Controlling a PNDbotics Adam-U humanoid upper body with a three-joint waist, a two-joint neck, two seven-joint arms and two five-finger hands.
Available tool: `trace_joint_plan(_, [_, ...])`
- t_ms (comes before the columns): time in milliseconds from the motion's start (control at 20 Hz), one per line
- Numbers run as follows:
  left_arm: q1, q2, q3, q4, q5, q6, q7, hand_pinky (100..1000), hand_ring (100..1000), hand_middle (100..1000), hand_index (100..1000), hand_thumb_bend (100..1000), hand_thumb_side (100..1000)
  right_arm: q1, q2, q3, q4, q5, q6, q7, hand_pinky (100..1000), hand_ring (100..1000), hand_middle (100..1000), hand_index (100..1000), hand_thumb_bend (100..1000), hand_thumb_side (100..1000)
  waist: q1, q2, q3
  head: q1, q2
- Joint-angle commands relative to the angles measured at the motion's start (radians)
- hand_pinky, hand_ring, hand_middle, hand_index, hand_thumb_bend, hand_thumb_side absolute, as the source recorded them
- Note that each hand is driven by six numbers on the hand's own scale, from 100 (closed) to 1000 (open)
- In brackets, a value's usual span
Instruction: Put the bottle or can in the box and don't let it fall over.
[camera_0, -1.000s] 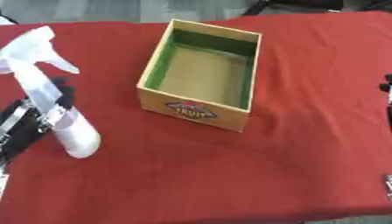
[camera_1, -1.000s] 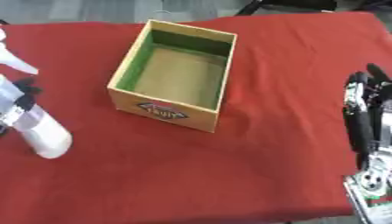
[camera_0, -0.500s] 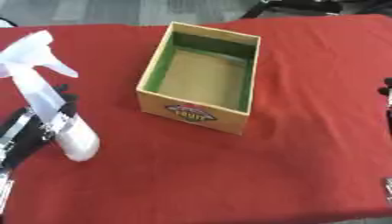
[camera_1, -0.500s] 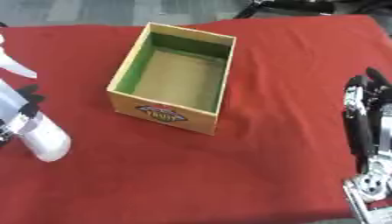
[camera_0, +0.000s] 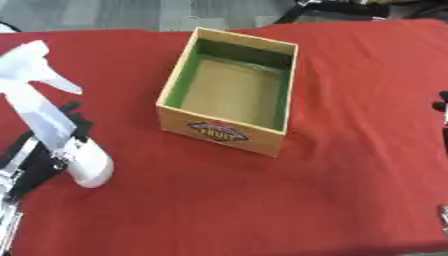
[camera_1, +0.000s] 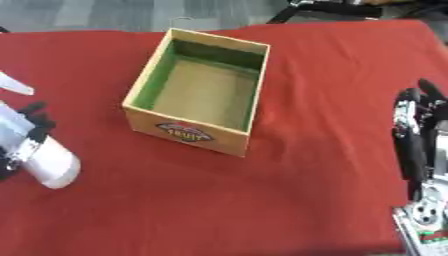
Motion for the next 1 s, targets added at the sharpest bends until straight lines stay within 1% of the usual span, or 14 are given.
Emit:
trace_joint_plan(50, [-0.003,0.008,-0.008,0.017,0.008,-0.007,0.008,858,1000,946,567,100,617,-0.005,-0.01,-0.002,-0.022,-0.005,0.001,-0.001,890,734,707,896,100,803,-0.004,-0.007,-0.002,0.004,-0.011])
trace_joint_plan(100, [-0.004,0.008,-0.009,0.021,0.011,-0.008,0.011,854,1000,926,539,100,609,-0.005,-0.01,-0.002,-0.022,-0.005,0.001,-0.001,890,734,707,895,100,803,-0.004,-0.007,-0.002,0.004,-0.011])
trace_joint_plan(200, [-0.005,0.007,-0.01,0.028,0.016,-0.006,0.019,833,1000,917,518,100,592,-0.005,-0.01,-0.002,-0.022,-0.005,0.0,-0.001,890,733,706,893,100,803,-0.004,-0.008,-0.003,0.004,-0.012])
trace_joint_plan(350, [-0.006,0.006,-0.011,0.038,0.024,0.007,0.032,810,1000,905,529,100,575,-0.005,-0.011,-0.003,-0.022,-0.006,0.0,0.0,890,732,705,891,100,802,-0.004,-0.009,-0.004,0.005,-0.012])
trace_joint_plan(450, [-0.006,0.006,-0.012,0.043,0.031,0.019,0.037,803,1000,890,515,100,572,-0.005,-0.011,-0.003,-0.022,-0.007,0.0,-0.001,891,731,703,890,100,802,-0.004,-0.009,-0.004,0.005,-0.013])
trace_joint_plan(500, [-0.007,0.006,-0.013,0.044,0.033,0.024,0.038,801,1000,861,493,100,570,-0.005,-0.011,-0.003,-0.022,-0.007,0.0,-0.001,891,730,702,889,100,802,-0.004,-0.009,-0.004,0.005,-0.013])
trace_joint_plan(600, [-0.008,0.006,-0.013,0.047,0.035,0.036,0.04,792,1000,831,462,100,568,-0.006,-0.011,-0.003,-0.022,-0.008,0.0,-0.002,891,730,699,888,100,802,-0.004,-0.008,-0.004,0.005,-0.014])
trace_joint_plan(750, [-0.01,0.005,-0.013,0.05,0.033,0.054,0.044,777,1000,795,424,100,567,-0.007,-0.01,-0.003,-0.022,-0.008,0.002,-0.002,892,729,695,887,100,803,-0.003,-0.008,-0.005,0.005,-0.014])
trace_joint_plan(900, [-0.011,0.005,-0.015,0.05,0.034,0.061,0.046,759,1000,784,413,100,566,-0.007,-0.01,-0.003,-0.022,-0.008,0.002,-0.001,893,728,694,886,100,804,-0.003,-0.008,-0.006,0.005,-0.014])
trace_joint_plan(1000, [-0.013,0.006,-0.015,0.05,0.031,0.063,0.046,753,1000,739,370,100,565,-0.007,-0.01,-0.003,-0.022,-0.008,0.003,-0.001,894,727,693,885,100,804,-0.003,-0.008,-0.006,0.005,-0.014])
